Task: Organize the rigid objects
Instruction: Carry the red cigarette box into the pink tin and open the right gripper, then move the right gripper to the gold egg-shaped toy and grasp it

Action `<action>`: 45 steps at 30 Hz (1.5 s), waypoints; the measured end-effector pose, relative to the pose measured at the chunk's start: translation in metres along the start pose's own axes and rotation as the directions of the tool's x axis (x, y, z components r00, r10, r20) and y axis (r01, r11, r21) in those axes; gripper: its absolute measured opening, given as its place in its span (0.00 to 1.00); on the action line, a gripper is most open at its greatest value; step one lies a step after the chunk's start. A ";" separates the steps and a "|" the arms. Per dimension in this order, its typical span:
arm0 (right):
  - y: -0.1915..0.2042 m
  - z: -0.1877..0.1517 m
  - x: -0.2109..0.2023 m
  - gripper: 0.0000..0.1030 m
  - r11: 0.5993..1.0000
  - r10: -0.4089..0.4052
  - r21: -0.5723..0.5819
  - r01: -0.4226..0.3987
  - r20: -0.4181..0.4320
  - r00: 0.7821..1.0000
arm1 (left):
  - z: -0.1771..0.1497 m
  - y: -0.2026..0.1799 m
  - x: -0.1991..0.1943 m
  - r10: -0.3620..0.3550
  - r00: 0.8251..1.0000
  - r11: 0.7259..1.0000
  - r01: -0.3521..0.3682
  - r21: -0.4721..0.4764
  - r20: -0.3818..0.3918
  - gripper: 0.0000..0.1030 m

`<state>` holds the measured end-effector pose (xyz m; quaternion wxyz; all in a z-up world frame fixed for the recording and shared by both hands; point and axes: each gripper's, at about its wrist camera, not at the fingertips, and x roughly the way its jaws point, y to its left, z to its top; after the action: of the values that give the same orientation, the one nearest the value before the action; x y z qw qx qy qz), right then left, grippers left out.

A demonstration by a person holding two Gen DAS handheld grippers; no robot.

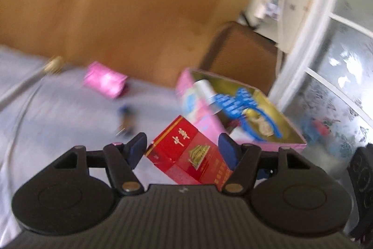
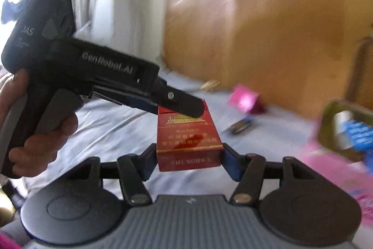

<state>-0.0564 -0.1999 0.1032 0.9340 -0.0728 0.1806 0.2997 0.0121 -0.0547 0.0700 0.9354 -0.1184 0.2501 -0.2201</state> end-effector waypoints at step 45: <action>-0.002 0.120 0.313 0.47 0.937 0.000 0.347 0.045 -0.127 0.992 | -0.050 0.180 -0.065 0.505 0.849 0.853 -0.464 -0.238 0.154 0.85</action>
<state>0.2159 -0.0056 0.0948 0.9223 0.0735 0.2883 0.2469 -0.0007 0.1279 -0.0052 0.9658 -0.1636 0.1913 0.0629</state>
